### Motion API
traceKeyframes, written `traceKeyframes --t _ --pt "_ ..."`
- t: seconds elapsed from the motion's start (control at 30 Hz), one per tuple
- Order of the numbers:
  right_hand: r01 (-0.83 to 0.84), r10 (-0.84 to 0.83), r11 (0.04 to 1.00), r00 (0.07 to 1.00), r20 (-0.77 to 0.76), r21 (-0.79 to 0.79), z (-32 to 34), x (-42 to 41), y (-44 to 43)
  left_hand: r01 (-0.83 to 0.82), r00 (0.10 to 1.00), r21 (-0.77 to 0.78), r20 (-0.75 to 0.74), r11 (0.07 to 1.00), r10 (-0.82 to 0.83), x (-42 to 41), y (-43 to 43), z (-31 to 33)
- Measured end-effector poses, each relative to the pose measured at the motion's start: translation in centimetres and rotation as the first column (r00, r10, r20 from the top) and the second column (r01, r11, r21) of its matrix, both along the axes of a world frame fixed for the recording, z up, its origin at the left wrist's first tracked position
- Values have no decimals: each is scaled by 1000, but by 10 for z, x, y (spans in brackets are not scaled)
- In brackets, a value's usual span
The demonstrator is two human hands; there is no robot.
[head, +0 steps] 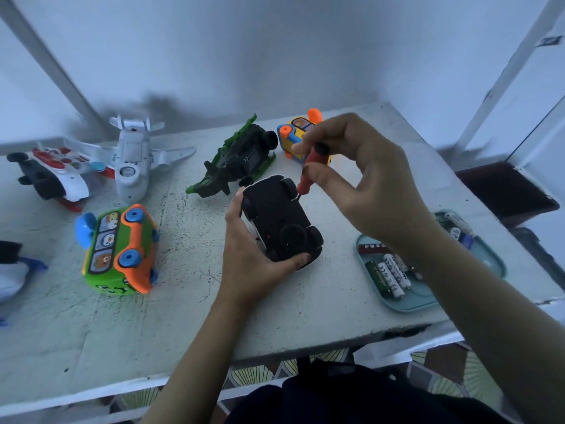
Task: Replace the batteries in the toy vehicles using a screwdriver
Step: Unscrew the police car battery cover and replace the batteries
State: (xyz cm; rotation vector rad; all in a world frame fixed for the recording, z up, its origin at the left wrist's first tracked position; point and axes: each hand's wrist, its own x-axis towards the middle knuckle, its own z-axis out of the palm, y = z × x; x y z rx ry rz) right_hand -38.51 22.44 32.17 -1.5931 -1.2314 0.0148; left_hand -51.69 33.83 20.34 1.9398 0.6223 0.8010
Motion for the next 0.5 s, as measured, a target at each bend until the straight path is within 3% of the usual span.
traceKeyframes --t 0.2,0.4,0.5 --pt "57 -50 997 990 130 -53 -3 4 -1 -1 1000 18 6 1000 1 1 1 0" --pt "159 -181 978 968 173 135 -4 -3 8 -4 1000 11 7 1000 4 0 -1 0" --pt "171 -192 977 966 174 127 -3 -2 11 3 1000 2 8 1000 -3 0 0 0"
